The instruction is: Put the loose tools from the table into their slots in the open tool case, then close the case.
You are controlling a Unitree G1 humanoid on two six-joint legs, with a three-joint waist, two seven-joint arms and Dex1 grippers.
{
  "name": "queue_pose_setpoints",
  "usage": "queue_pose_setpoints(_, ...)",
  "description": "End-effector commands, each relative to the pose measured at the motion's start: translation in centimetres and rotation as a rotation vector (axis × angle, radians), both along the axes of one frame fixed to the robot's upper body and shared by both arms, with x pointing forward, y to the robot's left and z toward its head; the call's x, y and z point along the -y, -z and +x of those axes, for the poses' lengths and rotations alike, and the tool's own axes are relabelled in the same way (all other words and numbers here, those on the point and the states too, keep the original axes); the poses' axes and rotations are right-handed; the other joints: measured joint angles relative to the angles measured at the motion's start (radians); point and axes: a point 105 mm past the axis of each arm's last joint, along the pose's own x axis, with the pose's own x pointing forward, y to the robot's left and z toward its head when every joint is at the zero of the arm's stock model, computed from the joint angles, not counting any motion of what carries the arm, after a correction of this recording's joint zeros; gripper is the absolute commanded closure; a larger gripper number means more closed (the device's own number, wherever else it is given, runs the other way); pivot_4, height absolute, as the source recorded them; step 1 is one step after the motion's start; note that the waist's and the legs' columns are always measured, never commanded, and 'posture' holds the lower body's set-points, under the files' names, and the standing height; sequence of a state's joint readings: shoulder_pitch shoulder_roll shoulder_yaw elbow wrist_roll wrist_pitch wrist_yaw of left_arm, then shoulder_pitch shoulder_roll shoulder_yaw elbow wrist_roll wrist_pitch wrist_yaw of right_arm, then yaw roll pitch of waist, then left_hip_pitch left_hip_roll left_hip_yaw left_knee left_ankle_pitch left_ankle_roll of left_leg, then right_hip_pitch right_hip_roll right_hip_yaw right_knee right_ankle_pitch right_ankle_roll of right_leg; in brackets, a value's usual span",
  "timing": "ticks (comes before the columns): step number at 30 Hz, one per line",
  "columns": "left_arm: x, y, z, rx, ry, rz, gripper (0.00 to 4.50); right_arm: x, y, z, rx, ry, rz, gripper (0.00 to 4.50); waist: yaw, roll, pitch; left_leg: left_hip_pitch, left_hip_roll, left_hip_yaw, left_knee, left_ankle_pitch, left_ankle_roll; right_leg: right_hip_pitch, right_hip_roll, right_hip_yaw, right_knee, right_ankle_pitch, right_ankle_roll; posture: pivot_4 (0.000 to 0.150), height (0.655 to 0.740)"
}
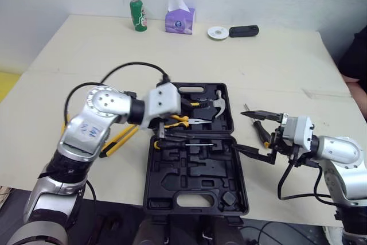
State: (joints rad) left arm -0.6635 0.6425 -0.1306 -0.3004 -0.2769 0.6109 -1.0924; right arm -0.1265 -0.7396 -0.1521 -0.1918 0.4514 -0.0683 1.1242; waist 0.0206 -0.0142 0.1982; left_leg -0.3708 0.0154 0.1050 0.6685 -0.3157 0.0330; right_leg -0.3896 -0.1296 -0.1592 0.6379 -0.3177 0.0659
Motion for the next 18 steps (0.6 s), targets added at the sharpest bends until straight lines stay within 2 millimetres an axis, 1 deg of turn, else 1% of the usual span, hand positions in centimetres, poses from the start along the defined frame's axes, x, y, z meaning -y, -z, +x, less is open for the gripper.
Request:
queue_pose_setpoints(1, -1.5, -0.6, -0.7, -0.051, 0.029, -0.172, 0.9, 1.7, -1.0, -0.5, 0.042, 0.051, -0.007, 0.0, 0.001, 0.0, 0.0, 0.0, 0.0, 0.0, 0.0, 0.0, 0.0, 0.0, 0.0, 0.0, 0.0, 0.0, 0.0, 0.15, 0.74)
queue_pose_setpoints(4, -1.7, 1.1, -0.8, -0.039, 0.036, -0.15, 2.18, 2.3, -0.7, -0.9, 0.031, 0.073, -0.013, 0.0, 0.003, 0.0, 0.0, 0.0, 0.0, 0.0, 0.001, 0.0, 0.0, 0.0, 0.0, 0.0, -0.001, 0.0, 0.0, 0.15, 0.74)
queue_pose_setpoints(5, -1.6, 1.4, -0.8, -0.039, 0.038, -0.147, 2.6, 2.4, -0.7, -0.9, 0.03, 0.078, -0.013, 0.0, 0.003, 0.0, 0.0, 0.0, 0.0, 0.0, 0.002, 0.0, 0.0, 0.001, -0.001, 0.0, -0.002, 0.0, 0.0, 0.15, 0.74)
queue_pose_setpoints(6, -1.3, 1.5, -0.8, -0.042, 0.038, -0.18, 3.13, 2.5, -0.6, -1.0, 0.028, 0.087, -0.007, 0.0, 0.003, 0.0, 0.0, 0.0, 0.0, 0.0, 0.002, 0.0, 0.0, 0.001, -0.001, 0.0, -0.002, 0.0, 0.0, 0.15, 0.74)
queue_pose_setpoints(7, -1.1, 1.8, -0.8, -0.045, 0.045, -0.206, 3.47, 2.6, -0.5, -1.1, 0.025, 0.094, -0.001, 0.0, 0.004, 0.0, 0.0, 0.0, 0.0, 0.0, 0.002, 0.0, 0.0, 0.001, -0.001, 0.0, -0.002, 0.0, 0.0, 0.15, 0.74)
queue_pose_setpoints(9, -0.9, 2.3, -0.8, -0.043, 0.056, -0.227, 4.35, 2.6, -0.3, -1.3, 0.018, 0.1, 0.005, 0.0, 0.004, 0.0, 0.0, 0.0, 0.0, 0.0, 0.001, 0.0, 0.0, 0.001, -0.001, 0.0, -0.002, 0.0, 0.0, 0.15, 0.74)
queue_pose_setpoints(10, -0.9, 2.5, -0.8, -0.041, 0.06, -0.225, 4.44, 2.5, -0.2, -1.3, 0.016, 0.1, 0.006, 0.0, 0.004, 0.0, 0.0, 0.0, 0.0, 0.0, 0.001, 0.0, 0.0, 0.001, -0.001, 0.0, -0.002, 0.0, 0.0, 0.15, 0.74)
queue_pose_setpoints(13, -0.6, 4.9, -0.2, -0.069, 0.031, -0.193, 4.44, 2.0, 0.2, -1.7, -0.002, 0.084, 0.01, 0.0, 0.002, 0.0, 0.0, 0.001, 0.0, 0.0, 0.0, 0.0, 0.0, 0.001, 0.0, 0.0, -0.002, 0.0, 0.0, 0.15, 0.74)
queue_pose_setpoints(16, -0.3, 6.6, 0.3, -0.072, 0.005, -0.157, 4.44, 2.4, -0.2, -1.4, 0.016, 0.098, 0.003, 0.0, 0.002, 0.0, 0.0, 0.001, 0.0, 0.001, 0.0, 0.0, 0.0, 0.0, 0.0, 0.001, -0.002, 0.0, 0.0, 0.15, 0.74)
queue_pose_setpoints(18, -0.2, 7.6, 0.4, -0.057, 0.009, -0.104, 4.44, 2.5, -0.3, -1.3, 0.004, 0.095, 0.003, 0.0, 0.002, 0.0, 0.0, 0.001, 0.0, 0.001, 0.001, 0.0, 0.0, 0.0, 0.0, 0.001, -0.002, 0.0, 0.0, 0.15, 0.74)
